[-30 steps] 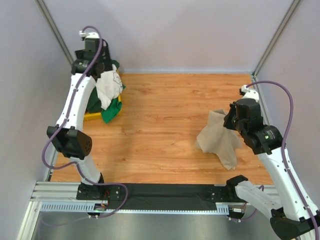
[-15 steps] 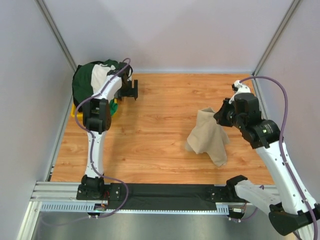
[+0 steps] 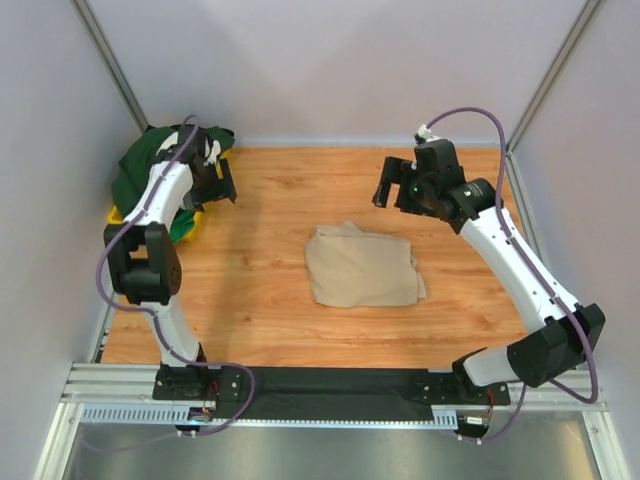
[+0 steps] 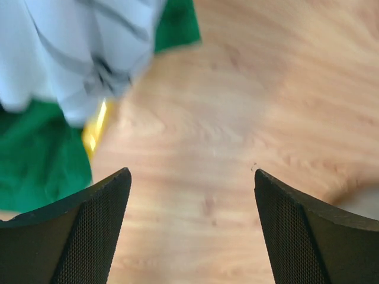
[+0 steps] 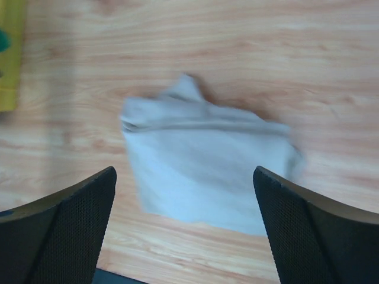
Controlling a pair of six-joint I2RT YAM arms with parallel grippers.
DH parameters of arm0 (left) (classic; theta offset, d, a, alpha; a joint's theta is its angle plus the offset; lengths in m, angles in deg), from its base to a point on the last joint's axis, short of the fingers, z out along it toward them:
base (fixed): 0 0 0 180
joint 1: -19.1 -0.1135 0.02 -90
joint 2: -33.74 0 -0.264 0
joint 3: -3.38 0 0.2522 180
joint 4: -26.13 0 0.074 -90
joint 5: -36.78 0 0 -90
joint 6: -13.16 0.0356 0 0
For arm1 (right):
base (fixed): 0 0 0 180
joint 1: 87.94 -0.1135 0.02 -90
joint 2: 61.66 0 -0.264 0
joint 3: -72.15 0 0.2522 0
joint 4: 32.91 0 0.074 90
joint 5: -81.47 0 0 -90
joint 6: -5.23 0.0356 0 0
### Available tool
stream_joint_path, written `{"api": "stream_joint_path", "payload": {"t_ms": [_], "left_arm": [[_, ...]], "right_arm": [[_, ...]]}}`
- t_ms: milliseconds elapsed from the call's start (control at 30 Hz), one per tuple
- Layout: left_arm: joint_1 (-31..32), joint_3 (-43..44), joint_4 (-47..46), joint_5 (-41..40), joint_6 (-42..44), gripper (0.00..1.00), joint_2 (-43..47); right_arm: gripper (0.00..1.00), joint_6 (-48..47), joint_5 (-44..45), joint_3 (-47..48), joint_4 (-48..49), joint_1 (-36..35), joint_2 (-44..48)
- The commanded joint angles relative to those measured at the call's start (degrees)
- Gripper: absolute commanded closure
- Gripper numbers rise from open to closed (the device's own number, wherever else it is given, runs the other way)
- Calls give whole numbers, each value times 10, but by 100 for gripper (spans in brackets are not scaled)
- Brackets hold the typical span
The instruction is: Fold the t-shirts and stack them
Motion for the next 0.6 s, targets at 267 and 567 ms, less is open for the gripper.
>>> {"api": "stream_joint_path", "payload": {"t_ms": [267,567], "left_arm": [[307,-233,-61,-66,-66,14,145],[410,-343,-101,-43,-98,14,193]], "right_arm": [[18,63,-55,-324,17,105,154],[45,97,-112,-465,101,91,171]]}}
